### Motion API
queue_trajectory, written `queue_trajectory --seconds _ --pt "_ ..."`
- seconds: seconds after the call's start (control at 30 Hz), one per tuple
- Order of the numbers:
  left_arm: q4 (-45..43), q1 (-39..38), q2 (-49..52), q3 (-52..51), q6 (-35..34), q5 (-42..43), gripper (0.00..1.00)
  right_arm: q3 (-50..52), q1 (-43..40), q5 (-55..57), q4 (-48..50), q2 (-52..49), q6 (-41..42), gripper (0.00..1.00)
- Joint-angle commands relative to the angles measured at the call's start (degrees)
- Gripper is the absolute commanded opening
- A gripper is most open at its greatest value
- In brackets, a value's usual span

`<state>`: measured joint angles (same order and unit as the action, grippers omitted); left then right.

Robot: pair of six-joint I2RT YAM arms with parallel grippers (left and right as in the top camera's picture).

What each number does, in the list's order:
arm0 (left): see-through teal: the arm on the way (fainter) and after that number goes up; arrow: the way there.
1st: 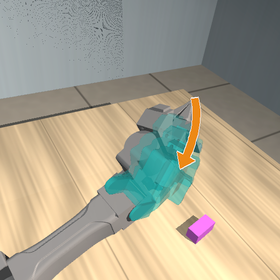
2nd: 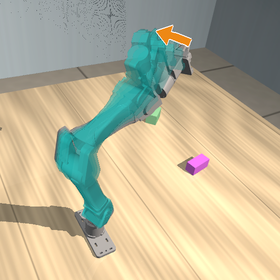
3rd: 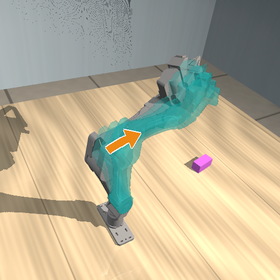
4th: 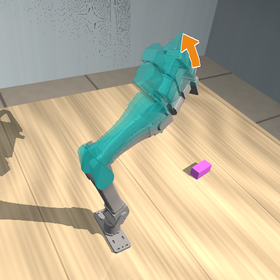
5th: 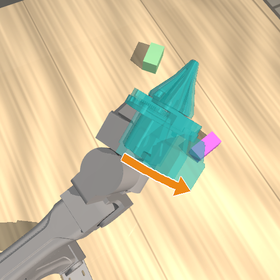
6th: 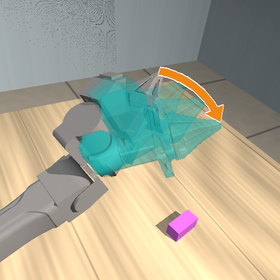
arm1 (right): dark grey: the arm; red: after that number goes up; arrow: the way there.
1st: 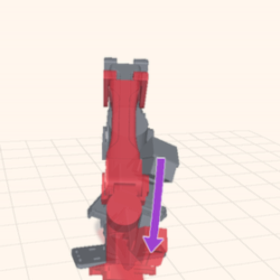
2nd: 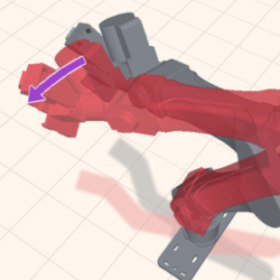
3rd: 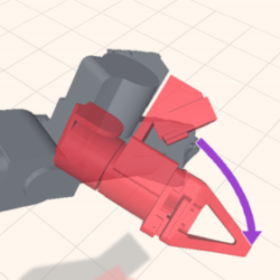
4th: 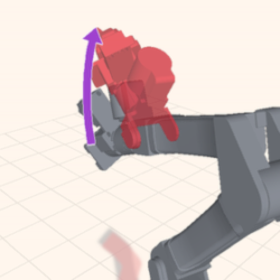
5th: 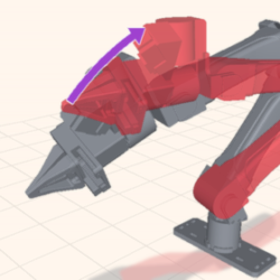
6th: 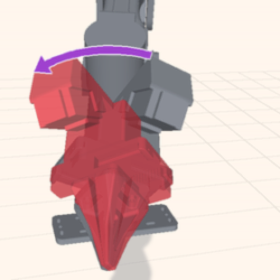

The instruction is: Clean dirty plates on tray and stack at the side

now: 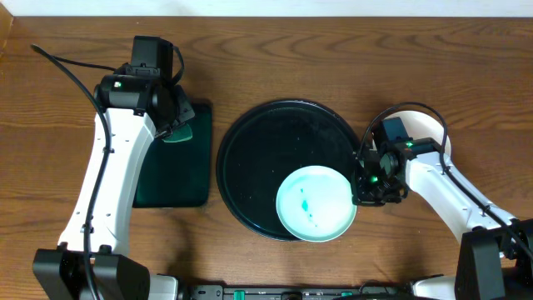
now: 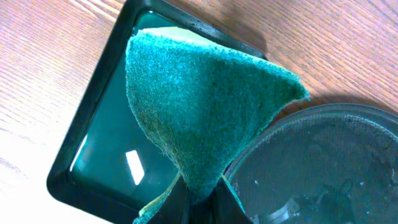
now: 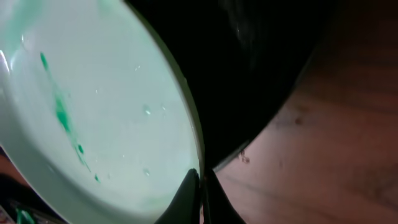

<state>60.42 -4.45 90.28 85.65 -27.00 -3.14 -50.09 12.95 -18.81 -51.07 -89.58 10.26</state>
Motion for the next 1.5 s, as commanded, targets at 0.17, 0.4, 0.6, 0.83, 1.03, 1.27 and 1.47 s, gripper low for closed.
queue_trajectory --seconds 0.17,0.4,0.6,0.83,1.03,1.27,1.47 --pt "0.1 0.2 0.3 -0.3 -0.3 -0.3 0.07 -6.5 4.8 4.6 11.5 0.3 9.9 0.01" --pt "0.2 0.1 0.3 -0.3 -0.3 -0.2 0.07 -7.6 11.6 9.9 19.8 -6.8 17.3 0.01" --pt "0.2 0.1 0.3 -0.3 -0.3 -0.2 0.07 -14.3 12.7 7.3 16.3 -14.3 13.1 0.21" --pt "-0.7 -0.8 1.4 -0.3 -0.3 4.1 0.07 -29.1 12.0 7.1 6.0 -23.8 4.0 0.24" --pt "-0.8 -4.2 2.9 -0.3 -0.7 4.2 0.07 -29.4 12.0 5.1 1.4 -26.7 3.5 0.16" --pt "-0.9 -5.2 4.8 -0.3 -0.7 4.2 0.07 -30.5 11.9 2.8 -0.1 -26.1 0.9 0.21" --pt "-0.9 -6.3 4.9 -0.3 -1.3 4.2 0.07 -42.3 10.6 5.8 -10.7 -25.0 -7.8 0.38"
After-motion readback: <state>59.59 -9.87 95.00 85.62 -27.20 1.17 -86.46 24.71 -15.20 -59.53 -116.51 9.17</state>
